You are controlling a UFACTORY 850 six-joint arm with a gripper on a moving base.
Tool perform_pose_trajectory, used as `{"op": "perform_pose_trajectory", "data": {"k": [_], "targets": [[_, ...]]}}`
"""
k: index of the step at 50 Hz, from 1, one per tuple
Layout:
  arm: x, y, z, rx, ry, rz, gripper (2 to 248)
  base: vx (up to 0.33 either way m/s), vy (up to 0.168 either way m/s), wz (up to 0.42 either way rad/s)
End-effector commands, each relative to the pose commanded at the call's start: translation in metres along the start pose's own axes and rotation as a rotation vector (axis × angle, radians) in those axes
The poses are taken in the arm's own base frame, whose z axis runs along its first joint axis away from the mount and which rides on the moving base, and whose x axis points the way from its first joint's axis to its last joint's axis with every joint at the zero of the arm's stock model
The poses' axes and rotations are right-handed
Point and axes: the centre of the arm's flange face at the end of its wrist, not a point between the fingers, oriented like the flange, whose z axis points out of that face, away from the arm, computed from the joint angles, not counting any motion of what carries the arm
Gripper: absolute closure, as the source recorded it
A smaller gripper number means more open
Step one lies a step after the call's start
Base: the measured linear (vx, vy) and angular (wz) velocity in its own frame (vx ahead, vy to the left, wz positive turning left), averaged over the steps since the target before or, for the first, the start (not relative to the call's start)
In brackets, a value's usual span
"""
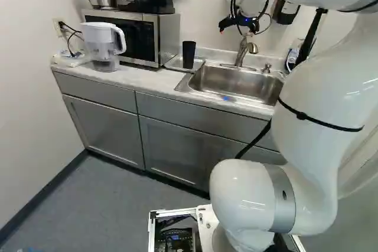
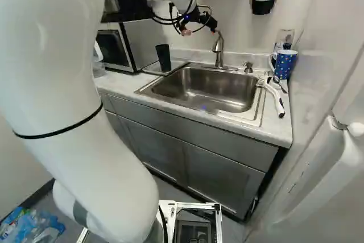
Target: Rinse the cup and place it in the tray
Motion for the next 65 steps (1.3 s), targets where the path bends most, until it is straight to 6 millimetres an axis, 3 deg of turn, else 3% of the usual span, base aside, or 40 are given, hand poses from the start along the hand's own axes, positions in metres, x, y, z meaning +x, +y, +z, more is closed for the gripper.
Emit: {"op": "perform_pose_trajectory", "data": {"k": [35, 65], "targets": [[-0.043, -0.001, -0.046, 0.002, -0.127, -0.002, 3, 0.0, 0.0, 0.0], [-0.071, 0.033, -0.077, -0.054, -0.205, 0.046, 3, 0.0, 0.0, 0.0]]}}
